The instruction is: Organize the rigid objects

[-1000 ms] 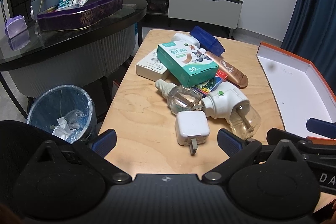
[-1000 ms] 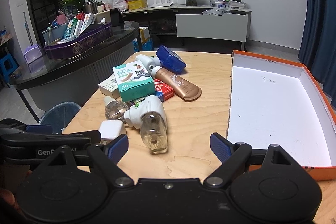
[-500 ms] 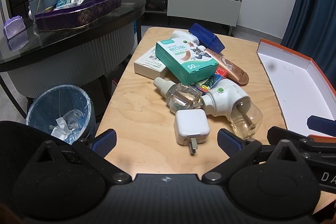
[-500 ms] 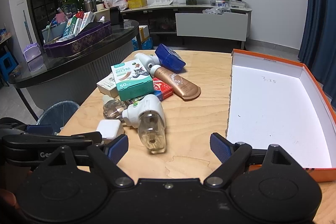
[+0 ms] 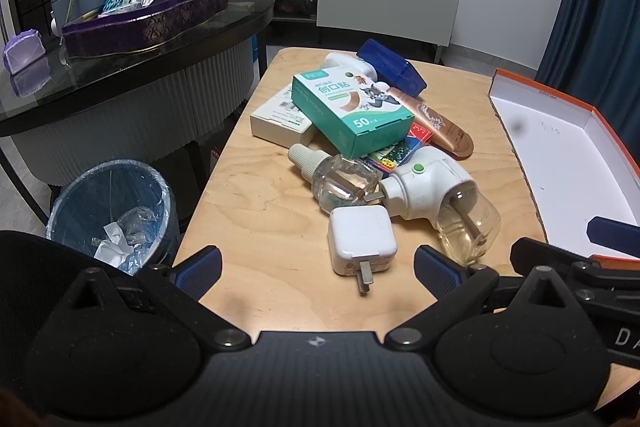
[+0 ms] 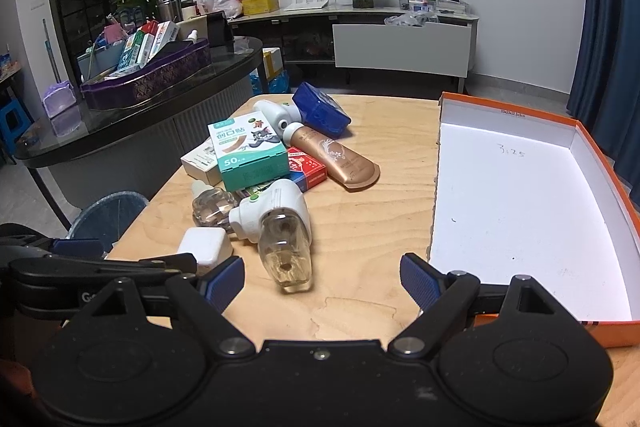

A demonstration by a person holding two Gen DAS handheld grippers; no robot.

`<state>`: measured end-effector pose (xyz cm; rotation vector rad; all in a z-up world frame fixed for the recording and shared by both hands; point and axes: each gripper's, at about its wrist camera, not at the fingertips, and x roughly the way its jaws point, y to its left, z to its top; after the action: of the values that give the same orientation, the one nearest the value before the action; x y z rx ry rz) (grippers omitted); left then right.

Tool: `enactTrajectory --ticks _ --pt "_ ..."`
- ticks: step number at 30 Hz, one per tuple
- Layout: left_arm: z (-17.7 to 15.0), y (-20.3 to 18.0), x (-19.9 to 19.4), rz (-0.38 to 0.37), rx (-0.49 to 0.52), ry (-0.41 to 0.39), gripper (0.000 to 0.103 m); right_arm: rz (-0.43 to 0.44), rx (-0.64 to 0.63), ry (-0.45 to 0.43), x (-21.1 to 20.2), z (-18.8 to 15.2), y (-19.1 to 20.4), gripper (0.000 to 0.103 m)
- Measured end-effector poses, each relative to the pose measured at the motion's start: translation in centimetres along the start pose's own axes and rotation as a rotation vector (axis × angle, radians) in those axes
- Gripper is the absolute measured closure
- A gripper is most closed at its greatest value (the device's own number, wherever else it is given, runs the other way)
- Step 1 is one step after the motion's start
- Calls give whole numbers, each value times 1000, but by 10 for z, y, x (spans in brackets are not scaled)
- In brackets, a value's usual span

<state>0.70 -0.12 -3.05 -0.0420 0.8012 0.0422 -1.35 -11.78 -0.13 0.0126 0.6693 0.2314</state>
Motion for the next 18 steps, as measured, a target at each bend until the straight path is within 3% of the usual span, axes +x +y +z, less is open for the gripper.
enactTrajectory --ticks 18 --pt "0 -2 8 13 2 0 0 -2 6 2 4 -2 -1 3"
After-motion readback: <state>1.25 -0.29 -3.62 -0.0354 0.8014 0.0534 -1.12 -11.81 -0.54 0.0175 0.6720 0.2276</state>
